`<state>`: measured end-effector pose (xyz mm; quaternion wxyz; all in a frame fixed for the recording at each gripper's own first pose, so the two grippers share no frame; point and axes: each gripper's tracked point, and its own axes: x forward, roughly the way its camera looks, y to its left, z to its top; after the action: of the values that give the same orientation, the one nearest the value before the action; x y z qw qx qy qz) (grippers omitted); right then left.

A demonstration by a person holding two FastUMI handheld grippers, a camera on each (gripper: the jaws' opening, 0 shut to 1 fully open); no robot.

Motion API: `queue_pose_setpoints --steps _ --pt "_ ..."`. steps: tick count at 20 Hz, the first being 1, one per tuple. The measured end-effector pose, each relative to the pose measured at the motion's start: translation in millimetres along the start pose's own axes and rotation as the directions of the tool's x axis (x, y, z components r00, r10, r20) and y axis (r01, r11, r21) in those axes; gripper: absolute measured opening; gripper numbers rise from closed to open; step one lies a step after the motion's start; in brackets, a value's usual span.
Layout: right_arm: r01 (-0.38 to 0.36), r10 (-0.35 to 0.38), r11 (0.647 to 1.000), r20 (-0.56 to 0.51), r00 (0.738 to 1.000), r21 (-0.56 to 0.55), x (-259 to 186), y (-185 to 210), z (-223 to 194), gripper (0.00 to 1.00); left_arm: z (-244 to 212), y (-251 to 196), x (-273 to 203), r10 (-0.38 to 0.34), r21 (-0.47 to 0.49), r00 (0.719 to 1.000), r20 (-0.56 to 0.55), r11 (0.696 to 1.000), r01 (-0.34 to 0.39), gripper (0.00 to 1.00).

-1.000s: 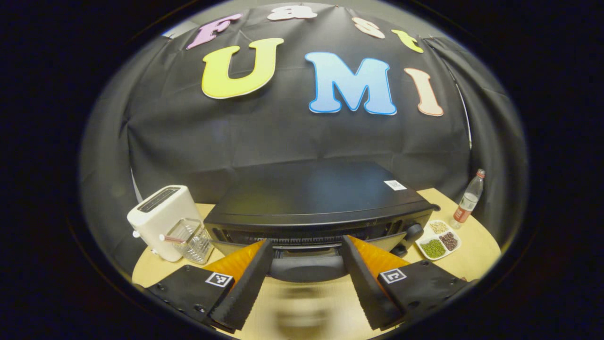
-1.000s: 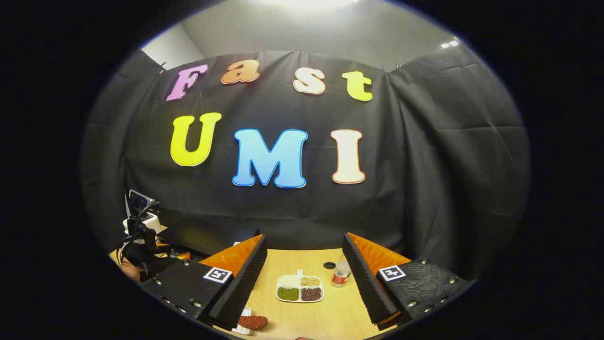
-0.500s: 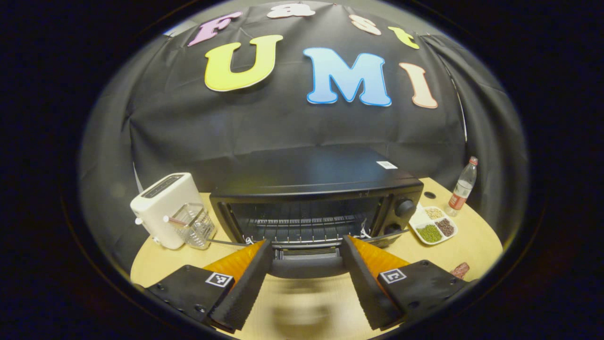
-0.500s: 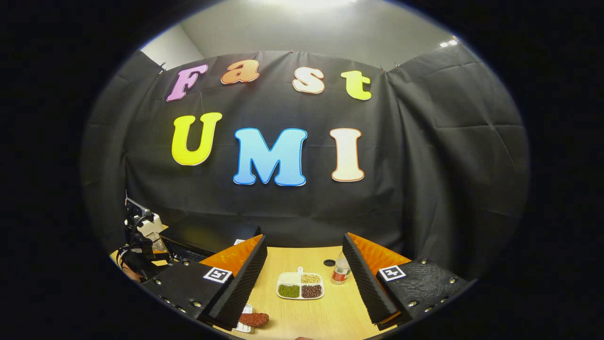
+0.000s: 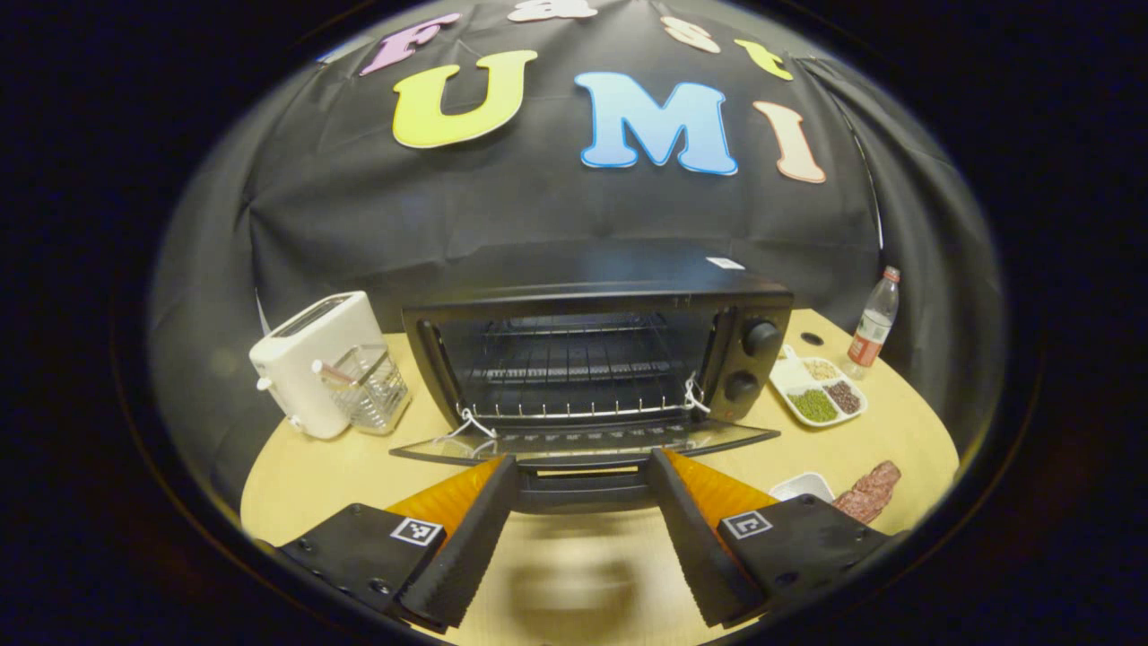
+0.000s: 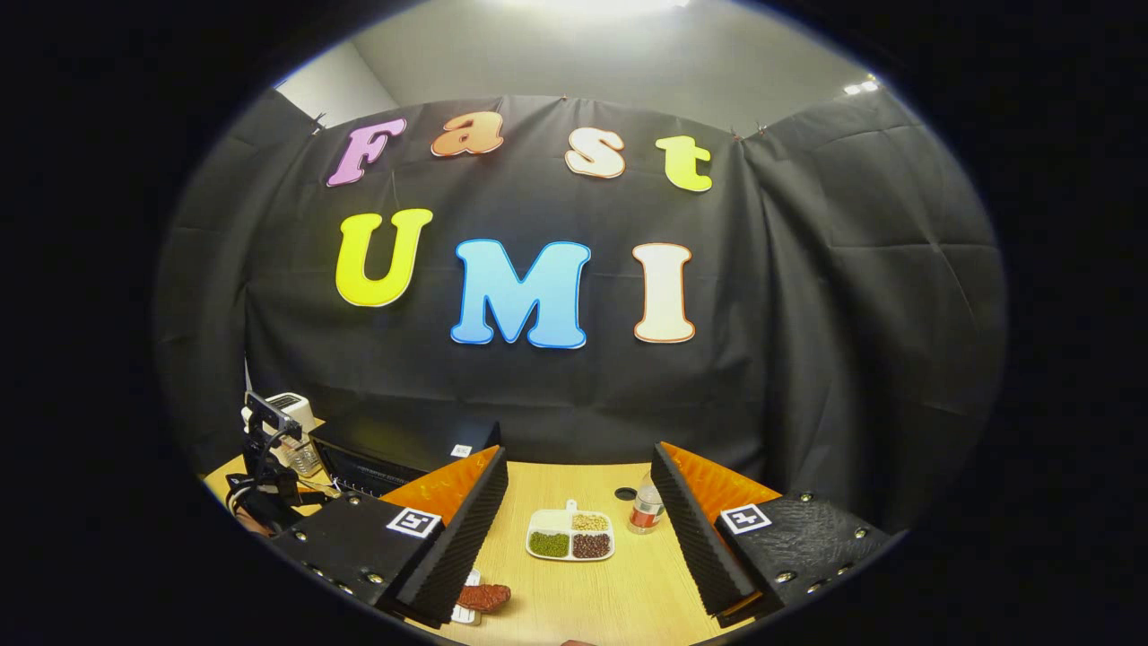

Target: Open the electric oven with the left hand, put the food in, and close the electric oven.

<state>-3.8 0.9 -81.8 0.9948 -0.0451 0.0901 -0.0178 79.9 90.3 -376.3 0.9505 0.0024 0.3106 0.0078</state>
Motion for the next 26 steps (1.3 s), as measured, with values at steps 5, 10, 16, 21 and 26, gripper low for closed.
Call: queue_pose_setpoints --steps 5,10,16,21,26 --pt "-0.005 0.005 1.000 -0.004 1.000 -0.011 -9.5 -0.6 -1.5 0.97 -31.0 -0.2 -2.1 -0.004 -0.012 0.998 -0.057 1.000 0.003 0.97" --pt "-0.022 0.022 1.000 -0.036 0.999 -0.022 -14.7 1.5 -16.3 0.97 -49.6 1.8 -9.9 0.003 -0.036 0.996 -0.087 0.999 -0.006 0.97" --pt "-0.079 0.078 0.997 -0.088 0.993 -0.014 -7.6 13.7 -38.6 0.97 -25.0 8.6 -35.9 0.021 -0.072 0.999 -0.027 0.997 -0.023 0.97" --pt "-0.205 0.217 0.976 -0.237 0.947 0.073 4.9 34.1 -89.8 0.98 34.0 17.2 -84.8 0.061 -0.104 0.992 0.114 0.993 -0.049 1.00" --pt "-0.300 0.346 0.938 -0.400 0.849 0.176 11.2 49.0 -155.2 0.98 113.4 24.1 -155.4 0.116 -0.124 0.948 0.295 0.989 -0.083 0.97"
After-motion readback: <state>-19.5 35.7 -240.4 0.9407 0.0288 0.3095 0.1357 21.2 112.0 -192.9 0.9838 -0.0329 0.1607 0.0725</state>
